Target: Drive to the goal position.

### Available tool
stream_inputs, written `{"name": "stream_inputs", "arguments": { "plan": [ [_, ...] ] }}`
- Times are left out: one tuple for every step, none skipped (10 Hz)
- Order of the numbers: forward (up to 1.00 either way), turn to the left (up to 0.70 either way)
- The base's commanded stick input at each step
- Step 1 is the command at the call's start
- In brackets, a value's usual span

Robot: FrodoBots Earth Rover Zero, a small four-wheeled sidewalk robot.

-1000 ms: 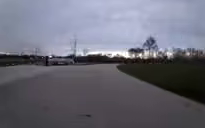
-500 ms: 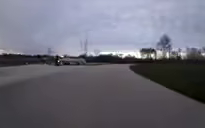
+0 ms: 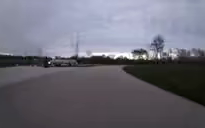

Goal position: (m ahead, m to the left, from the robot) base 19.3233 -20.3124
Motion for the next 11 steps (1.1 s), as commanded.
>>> {"name": "stream_inputs", "arguments": {
  "plan": [
    [1.0,0.0],
    [1.0,0.0],
    [1.0,0.0],
    [1.0,0.0],
    [1.0,0.0],
    [1.0,-0.03],
    [1.0,-0.19],
    [1.0,-0.33],
    [1.0,-0.4],
    [1.0,-0.4],
    [1.0,-0.37]
  ]
}}
